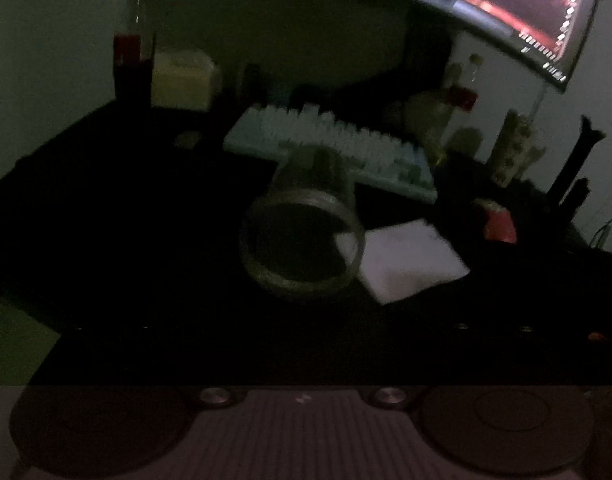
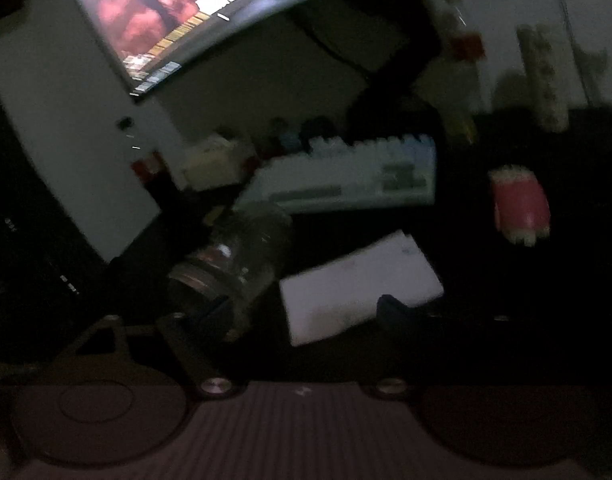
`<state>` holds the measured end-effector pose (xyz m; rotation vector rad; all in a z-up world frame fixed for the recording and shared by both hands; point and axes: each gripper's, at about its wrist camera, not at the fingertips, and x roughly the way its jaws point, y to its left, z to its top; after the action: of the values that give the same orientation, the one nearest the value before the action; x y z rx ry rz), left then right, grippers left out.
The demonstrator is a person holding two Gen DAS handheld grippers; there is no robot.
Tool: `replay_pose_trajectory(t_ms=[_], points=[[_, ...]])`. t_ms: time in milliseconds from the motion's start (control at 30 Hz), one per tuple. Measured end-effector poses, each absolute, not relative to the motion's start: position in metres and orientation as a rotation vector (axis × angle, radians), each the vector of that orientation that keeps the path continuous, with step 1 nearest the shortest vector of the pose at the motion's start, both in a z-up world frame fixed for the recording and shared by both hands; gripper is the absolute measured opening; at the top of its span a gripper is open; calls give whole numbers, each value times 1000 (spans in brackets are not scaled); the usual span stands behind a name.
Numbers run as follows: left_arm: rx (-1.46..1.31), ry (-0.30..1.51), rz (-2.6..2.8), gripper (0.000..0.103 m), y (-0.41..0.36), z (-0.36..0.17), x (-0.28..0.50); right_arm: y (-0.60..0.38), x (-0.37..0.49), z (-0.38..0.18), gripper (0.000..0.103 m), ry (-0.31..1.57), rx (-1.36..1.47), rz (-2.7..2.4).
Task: Clean container
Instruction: 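Move the left tool toward the clear glass jar and grasp it, then lift the jar with the left tool while the right tool grasps the white tissue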
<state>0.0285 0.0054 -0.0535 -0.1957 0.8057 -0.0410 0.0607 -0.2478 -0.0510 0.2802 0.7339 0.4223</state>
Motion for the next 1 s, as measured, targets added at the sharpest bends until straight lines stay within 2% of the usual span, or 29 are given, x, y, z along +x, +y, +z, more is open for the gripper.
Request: replay_pose_trajectory(t_ms=[67,233,300,367,467,533,633,767,867,933,1000], points=[[-188,815,-36,102,3,-60,34,-245,66,-59,72,740,243,389],[-265,782,-49,102,1,-67,42,-246,75,-72,72,756,174,370],[-247,792,-54,102,-6,-67,48,-255,77,-72,77,758,217,371],[-222,795,-55,102,-16,-67,54,-267,80,-71,93,770,264,389],[-213,799,-40,102,-26,-72,62,-293,78,-71,100,726,426,439],[-199,809,-5,101,-32,-77,70,-304,78,-70,100,718,476,446],[-175,826,20,94,-39,-85,83,-306,74,-65,99,682,417,405],[-195,841,36,94,-33,-91,94,-297,74,-64,95,671,353,396],[-204,825,41,97,-28,-91,102,-285,75,-68,89,681,304,401],[-216,811,26,103,-24,-89,106,-277,76,-70,89,684,268,394],[-243,809,10,102,-19,-89,112,-272,76,-72,89,681,252,392]])
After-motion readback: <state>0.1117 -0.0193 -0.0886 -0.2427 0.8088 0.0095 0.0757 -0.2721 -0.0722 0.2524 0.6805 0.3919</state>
